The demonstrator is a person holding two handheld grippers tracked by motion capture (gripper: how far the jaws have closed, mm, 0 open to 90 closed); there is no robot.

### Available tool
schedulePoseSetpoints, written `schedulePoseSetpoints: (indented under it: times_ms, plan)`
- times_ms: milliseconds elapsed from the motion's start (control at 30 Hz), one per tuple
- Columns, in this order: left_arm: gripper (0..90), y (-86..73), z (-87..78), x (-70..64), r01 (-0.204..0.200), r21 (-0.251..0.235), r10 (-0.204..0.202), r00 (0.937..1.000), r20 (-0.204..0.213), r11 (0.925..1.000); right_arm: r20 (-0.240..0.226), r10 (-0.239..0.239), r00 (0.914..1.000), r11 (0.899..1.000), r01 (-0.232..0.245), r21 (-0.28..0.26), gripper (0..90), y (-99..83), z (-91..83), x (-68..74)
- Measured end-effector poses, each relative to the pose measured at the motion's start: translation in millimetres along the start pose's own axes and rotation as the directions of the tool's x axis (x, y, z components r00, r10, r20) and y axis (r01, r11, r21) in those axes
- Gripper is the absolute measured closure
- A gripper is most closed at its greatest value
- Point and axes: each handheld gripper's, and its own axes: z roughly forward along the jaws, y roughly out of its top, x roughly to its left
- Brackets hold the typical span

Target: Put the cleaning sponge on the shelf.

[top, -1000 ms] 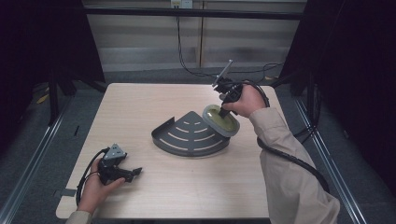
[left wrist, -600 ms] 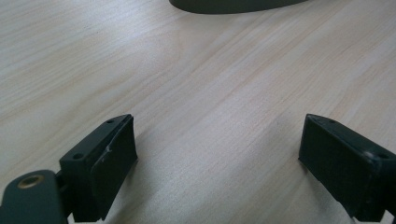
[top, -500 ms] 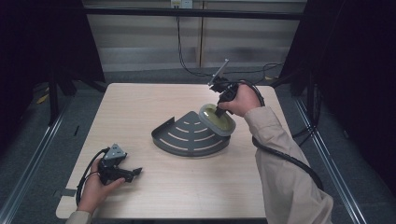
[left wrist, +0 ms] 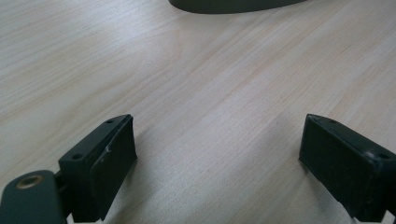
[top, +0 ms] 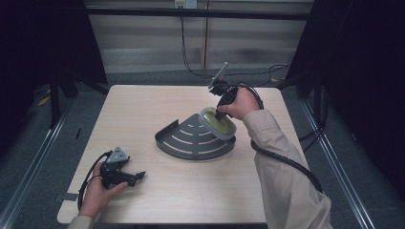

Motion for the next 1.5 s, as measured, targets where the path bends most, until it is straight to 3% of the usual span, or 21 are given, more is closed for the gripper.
schedulePoseSetpoints:
  times_ms: [267, 900, 1500]
  plan:
    - [10.2, 0.0, 0.0, 0.0, 0.000, 0.000, 0.000, 1.0000, 0.000, 1.0000, -0.010, 0.039, 0.9992, 0.999, -0.039, -0.001, 71.7, 2.7, 6.7, 3.2]
    - [10.2, 0.0, 0.0, 0.1, 0.000, 0.000, 0.000, 1.0000, 0.001, 1.0000, -0.001, 0.074, 0.9972, 0.997, -0.074, 0.001, 71.7, 1.2, 29.1, 3.3]
    - [10.2, 0.0, 0.0, 0.0, 0.000, 0.000, 0.000, 1.0000, 0.001, 1.0000, 0.014, 0.054, 0.9984, 0.998, -0.054, 0.032, 71.7, 1.7, 38.8, 4.6]
